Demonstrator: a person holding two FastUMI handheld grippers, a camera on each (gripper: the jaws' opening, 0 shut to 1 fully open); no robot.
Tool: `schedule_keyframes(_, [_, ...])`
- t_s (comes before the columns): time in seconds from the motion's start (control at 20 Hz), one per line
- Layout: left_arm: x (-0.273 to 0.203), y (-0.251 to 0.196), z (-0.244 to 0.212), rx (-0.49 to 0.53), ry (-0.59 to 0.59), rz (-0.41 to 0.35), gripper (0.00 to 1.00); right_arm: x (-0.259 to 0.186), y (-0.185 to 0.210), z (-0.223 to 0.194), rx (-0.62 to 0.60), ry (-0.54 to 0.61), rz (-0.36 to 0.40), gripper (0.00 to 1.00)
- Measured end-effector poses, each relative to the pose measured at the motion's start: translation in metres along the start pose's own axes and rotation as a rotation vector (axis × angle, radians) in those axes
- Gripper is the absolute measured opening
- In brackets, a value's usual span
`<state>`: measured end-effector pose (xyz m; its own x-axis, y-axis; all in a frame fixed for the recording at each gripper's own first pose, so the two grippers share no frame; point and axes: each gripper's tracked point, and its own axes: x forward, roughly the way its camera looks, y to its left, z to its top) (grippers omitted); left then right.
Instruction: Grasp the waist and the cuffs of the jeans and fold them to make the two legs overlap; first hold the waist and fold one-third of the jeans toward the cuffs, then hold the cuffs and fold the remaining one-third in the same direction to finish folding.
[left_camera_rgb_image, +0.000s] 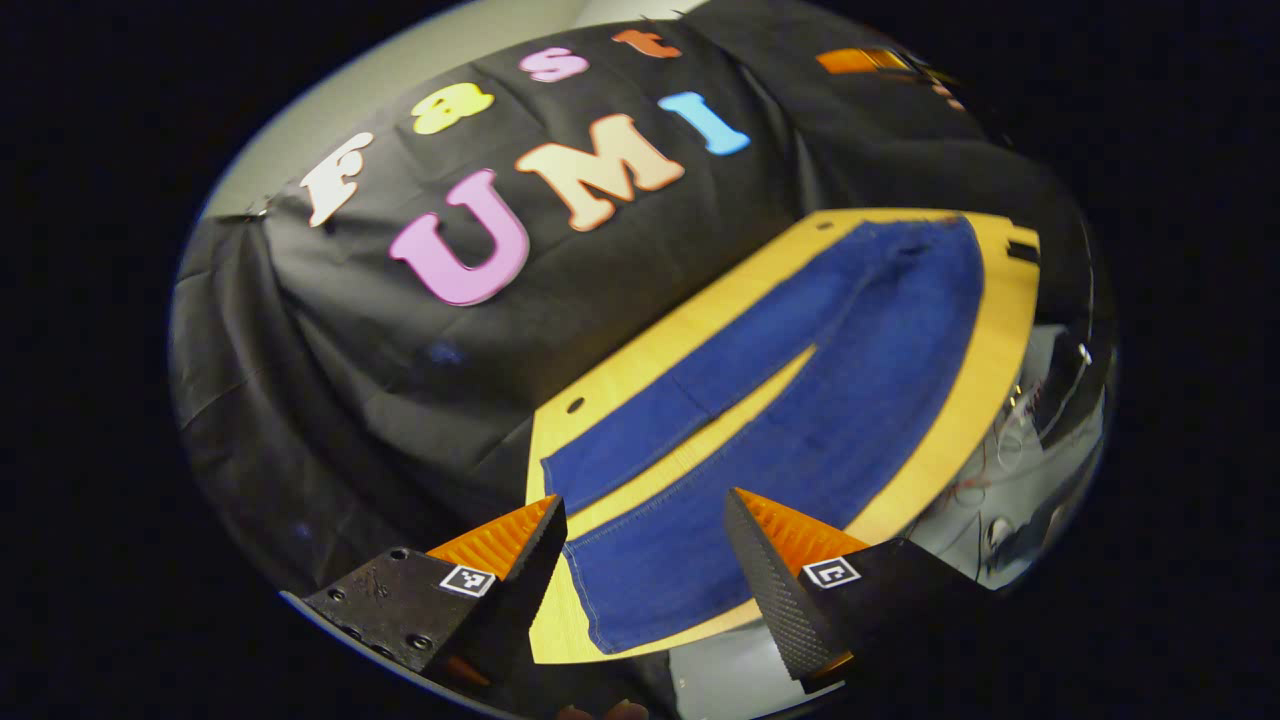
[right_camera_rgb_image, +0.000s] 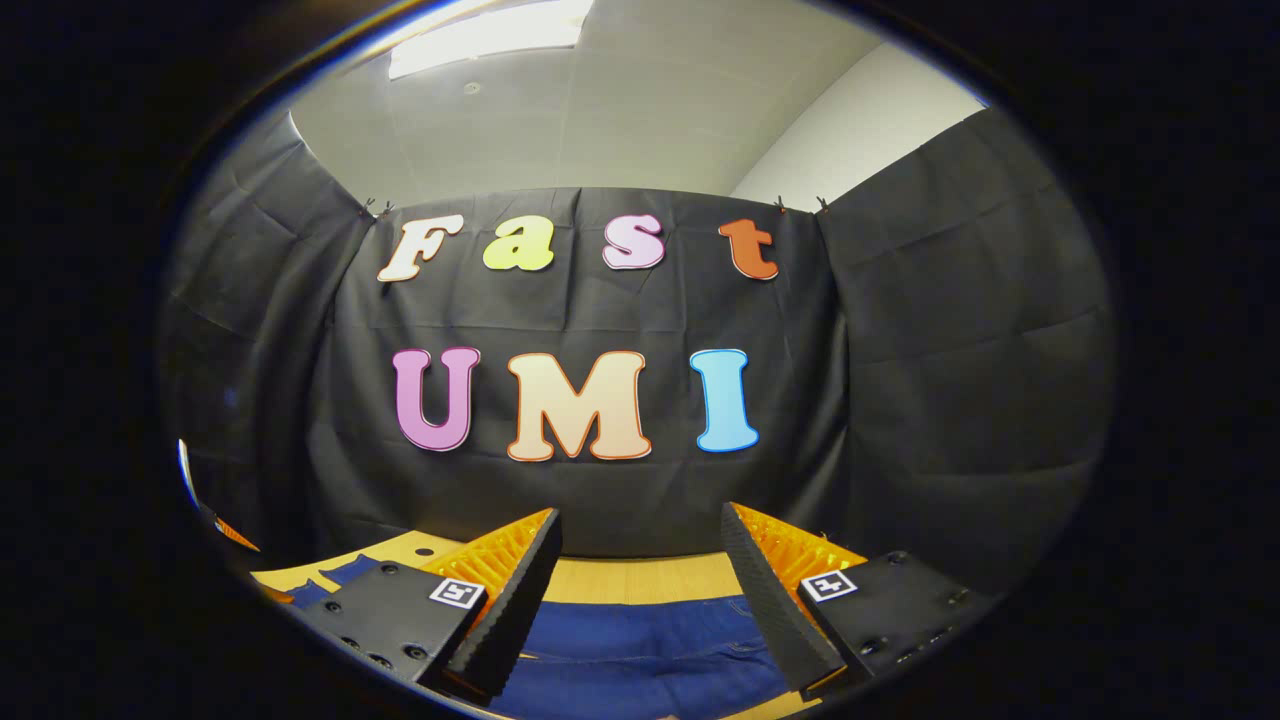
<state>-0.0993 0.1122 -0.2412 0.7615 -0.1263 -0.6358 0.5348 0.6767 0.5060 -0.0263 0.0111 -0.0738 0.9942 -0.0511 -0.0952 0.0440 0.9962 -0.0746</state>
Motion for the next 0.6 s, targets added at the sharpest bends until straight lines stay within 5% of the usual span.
schedule_keyframes(0.25, [0.022, -0.026, -0.050, 0.221, 0.099, -0.110, 0.95, -0.009, -0.011, -0.015, -0.036, 0.034, -0.045, 0.96])
schedule_keyframes(0.6, [0.036, -0.045, -0.090, 0.394, 0.184, -0.203, 0.95, -0.020, -0.029, -0.031, -0.062, 0.071, -0.101, 0.99])
